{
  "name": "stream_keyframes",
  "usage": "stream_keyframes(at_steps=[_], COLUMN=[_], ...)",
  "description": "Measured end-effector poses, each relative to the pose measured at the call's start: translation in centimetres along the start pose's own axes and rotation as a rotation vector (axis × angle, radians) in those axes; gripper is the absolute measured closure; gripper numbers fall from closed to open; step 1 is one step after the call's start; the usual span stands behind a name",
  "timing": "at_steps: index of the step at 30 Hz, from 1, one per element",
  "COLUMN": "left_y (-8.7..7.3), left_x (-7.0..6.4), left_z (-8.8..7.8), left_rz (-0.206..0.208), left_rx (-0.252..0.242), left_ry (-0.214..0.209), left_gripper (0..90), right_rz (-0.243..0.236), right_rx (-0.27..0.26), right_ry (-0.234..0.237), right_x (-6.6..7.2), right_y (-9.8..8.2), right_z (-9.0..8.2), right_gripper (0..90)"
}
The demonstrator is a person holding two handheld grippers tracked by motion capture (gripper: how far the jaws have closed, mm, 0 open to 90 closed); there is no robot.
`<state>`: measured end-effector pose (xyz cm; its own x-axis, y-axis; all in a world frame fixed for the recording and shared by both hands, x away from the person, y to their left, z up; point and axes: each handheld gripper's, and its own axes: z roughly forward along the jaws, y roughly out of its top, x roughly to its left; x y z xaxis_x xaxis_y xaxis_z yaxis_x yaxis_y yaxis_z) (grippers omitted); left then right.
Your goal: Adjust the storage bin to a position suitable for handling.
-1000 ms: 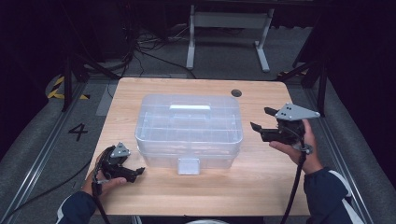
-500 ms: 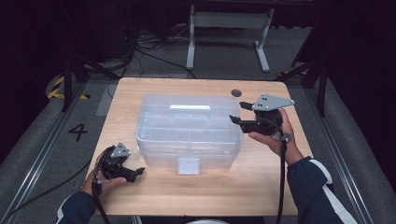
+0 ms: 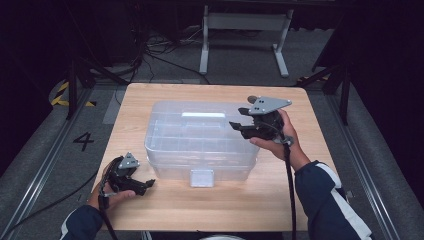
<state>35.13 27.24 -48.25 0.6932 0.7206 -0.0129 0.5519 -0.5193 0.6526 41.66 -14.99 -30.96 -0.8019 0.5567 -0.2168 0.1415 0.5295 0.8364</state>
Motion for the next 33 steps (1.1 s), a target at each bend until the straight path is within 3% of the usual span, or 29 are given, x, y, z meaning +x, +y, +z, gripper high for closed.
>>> stream_keyframes(at_steps=[5,14,18,23,26,29,30,33], left_y=[0.0,0.0,0.0,0.0,0.0,-0.1,-0.1,0.0], left_x=[0.0,0.0,0.0,0.0,0.1,0.1,-0.1,0.1], left_z=[0.0,0.0,0.0,0.0,-0.1,-0.3,-0.3,-0.6], left_rz=[0.000,0.000,0.000,0.000,0.008,-0.004,-0.026,-0.016], left_rx=[0.000,0.000,0.000,0.000,-0.005,-0.019,-0.022,-0.026], left_ry=[0.000,-0.001,0.000,0.000,0.004,0.014,0.009,0.034], left_gripper=[0.8,0.8,0.8,0.8,1.5,8.6,11.6,19.3], right_rz=[-0.014,-0.042,-0.071,-0.078,-0.081,-0.091,-0.093,-0.089], right_rx=[-0.005,0.016,0.048,0.035,0.038,0.057,0.058,0.063], right_ry=[0.041,0.067,0.046,0.071,0.055,0.047,0.046,0.045], right_x=[0.3,1.0,1.3,1.4,1.7,1.8,1.8,1.8], right_y=[0.5,1.6,1.9,2.5,3.0,3.3,3.3,3.3], right_z=[0.4,1.4,1.7,1.9,2.0,2.1,2.1,2.1], right_gripper=[50.2,54.2,60.1,68.9,71.4,71.6,71.6,71.6])
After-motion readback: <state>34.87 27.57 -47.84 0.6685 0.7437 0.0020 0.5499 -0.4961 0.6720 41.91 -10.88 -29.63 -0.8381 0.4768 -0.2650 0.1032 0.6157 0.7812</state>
